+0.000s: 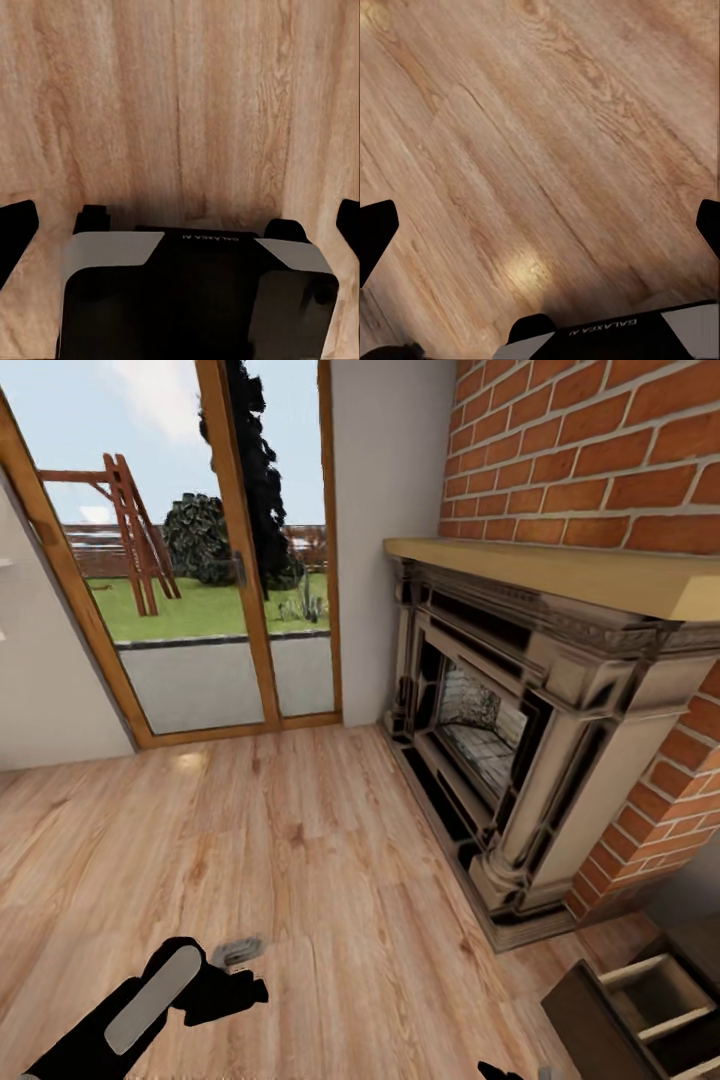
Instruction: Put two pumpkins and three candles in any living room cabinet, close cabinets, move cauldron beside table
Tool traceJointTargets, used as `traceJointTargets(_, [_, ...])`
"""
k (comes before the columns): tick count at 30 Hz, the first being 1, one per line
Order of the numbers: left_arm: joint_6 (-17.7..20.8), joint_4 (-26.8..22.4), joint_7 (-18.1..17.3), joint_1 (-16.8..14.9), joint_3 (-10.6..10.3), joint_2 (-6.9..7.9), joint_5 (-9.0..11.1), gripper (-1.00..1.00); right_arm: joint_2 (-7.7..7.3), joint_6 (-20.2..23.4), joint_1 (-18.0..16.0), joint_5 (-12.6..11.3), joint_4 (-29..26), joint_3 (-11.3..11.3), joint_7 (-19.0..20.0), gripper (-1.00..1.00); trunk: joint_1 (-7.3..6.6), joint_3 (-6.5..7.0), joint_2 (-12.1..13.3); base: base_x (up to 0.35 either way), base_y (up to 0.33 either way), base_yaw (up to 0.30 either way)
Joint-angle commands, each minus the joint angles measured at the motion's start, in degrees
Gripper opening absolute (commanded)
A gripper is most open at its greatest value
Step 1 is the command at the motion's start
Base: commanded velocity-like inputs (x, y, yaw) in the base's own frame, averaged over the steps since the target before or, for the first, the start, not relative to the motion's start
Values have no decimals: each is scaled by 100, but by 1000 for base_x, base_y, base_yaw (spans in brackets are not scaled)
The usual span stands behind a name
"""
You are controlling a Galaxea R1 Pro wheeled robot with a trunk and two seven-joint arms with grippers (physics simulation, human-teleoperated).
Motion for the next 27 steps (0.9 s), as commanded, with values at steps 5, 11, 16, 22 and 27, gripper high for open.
traceJointTargets(5, [-107, 459, 56, -23, -17, -473, -1068, 100, 21, -355, -2, -16, -27, 34, -868, 100, 0, -6, -4, 0, 0, 290])
traceJointTargets(11, [-1139, 1746, 31, -156, -14, -848, -1993, 100, 333, -640, -2, 884, -83, 22, -2104, 100, 0, -6, -4, 0, 0, 290])
traceJointTargets(16, [-2206, 2936, -133, -218, -22, -873, -2063, 100, 738, -660, -54, 1379, -91, 19, -2449, 100, 0, -6, -4, 0, 0, 290])
traceJointTargets(22, [-3423, 4183, -1203, -227, -82, -946, -2111, 100, 1041, -828, -87, 2086, -82, 18, -2682, 100, 0, -6, -4, 0, 0, 290])
traceJointTargets(27, [-3571, 4356, -1503, -228, -130, -1045, -2136, 100, 1073, -898, -89, 2213, -74, 18, -2755, 100, 0, -6, -4, 47, 0, 290])
